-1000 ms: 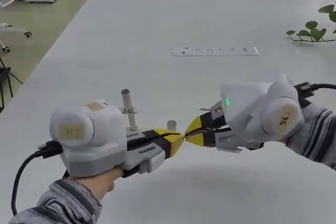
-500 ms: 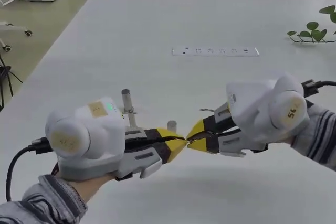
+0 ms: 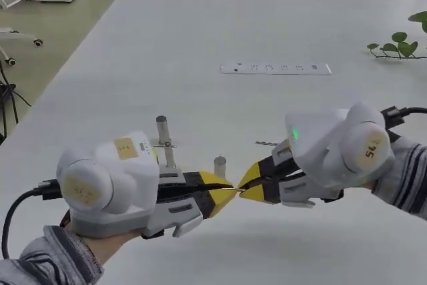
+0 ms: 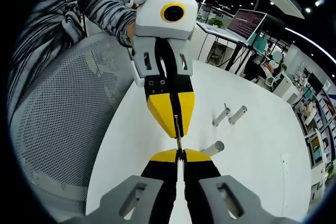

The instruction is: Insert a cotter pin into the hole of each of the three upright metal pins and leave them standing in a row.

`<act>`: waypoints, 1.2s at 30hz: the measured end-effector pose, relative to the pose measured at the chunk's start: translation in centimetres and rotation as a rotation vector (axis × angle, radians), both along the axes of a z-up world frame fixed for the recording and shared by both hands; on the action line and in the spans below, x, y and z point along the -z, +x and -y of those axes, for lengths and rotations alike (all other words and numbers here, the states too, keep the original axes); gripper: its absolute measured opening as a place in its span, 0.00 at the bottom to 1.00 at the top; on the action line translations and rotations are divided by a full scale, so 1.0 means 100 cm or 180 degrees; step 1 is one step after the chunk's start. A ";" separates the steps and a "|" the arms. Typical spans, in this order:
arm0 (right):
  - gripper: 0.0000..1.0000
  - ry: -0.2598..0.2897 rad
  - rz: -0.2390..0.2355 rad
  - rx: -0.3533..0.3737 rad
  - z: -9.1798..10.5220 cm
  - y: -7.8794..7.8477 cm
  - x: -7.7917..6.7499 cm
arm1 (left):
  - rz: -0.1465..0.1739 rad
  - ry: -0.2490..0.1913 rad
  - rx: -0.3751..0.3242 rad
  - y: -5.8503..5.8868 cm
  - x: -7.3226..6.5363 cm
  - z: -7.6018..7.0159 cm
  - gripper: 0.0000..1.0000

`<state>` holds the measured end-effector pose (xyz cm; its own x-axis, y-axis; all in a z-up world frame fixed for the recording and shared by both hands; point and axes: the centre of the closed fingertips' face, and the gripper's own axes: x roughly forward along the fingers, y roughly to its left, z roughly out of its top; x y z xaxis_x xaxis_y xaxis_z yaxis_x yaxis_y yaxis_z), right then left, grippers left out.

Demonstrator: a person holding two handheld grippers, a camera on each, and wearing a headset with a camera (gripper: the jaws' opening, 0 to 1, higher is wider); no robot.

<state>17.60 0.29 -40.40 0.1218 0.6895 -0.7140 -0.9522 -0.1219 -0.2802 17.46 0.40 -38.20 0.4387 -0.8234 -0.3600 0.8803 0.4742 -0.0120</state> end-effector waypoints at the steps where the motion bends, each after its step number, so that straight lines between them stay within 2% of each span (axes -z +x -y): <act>1: 0.00 -0.0030 -0.0014 -0.0001 0.000 -0.001 0.001 | 0.0000 0.0002 -0.0010 0.000 0.000 0.000 0.00; 6: 0.00 -0.0121 0.0037 0.0092 0.004 0.002 0.001 | -0.0047 0.0059 -0.0114 0.003 0.007 -0.003 0.02; 9: 0.00 -0.0170 0.0071 0.0220 0.008 0.008 0.001 | -0.0010 0.0059 -0.0189 0.005 0.008 -0.004 0.11; 11: 0.00 -0.0201 0.0098 0.0287 0.010 0.011 0.001 | -0.0010 0.0080 -0.0254 0.007 0.009 -0.006 0.13; 14: 0.00 -0.0265 0.0134 0.0479 0.016 0.017 0.002 | 0.0025 0.0060 -0.0427 0.014 0.009 -0.012 0.17; 20: 0.00 -0.0333 0.0176 0.0721 0.022 0.025 0.005 | 0.0110 0.0055 -0.0590 0.024 0.009 -0.019 0.30; 22: 0.00 -0.0395 0.0201 0.0837 0.025 0.030 0.007 | 0.0124 0.0095 -0.0660 0.028 0.011 -0.023 0.33; 27: 0.00 -0.0467 0.0259 0.1025 0.029 0.042 0.009 | 0.0129 0.0050 -0.0820 0.038 0.009 -0.028 0.35; 30: 0.00 -0.0519 0.0311 0.1069 0.030 0.047 0.010 | 0.0145 0.0071 -0.0914 0.043 0.010 -0.032 0.36; 33: 0.00 -0.0547 0.0357 0.1121 0.030 0.053 0.012 | 0.0122 0.0094 -0.1009 0.048 0.014 -0.035 0.36; 36: 0.00 -0.0645 0.0441 0.1116 0.032 0.059 0.017 | -0.0026 -0.0066 -0.1127 0.052 0.018 -0.036 0.36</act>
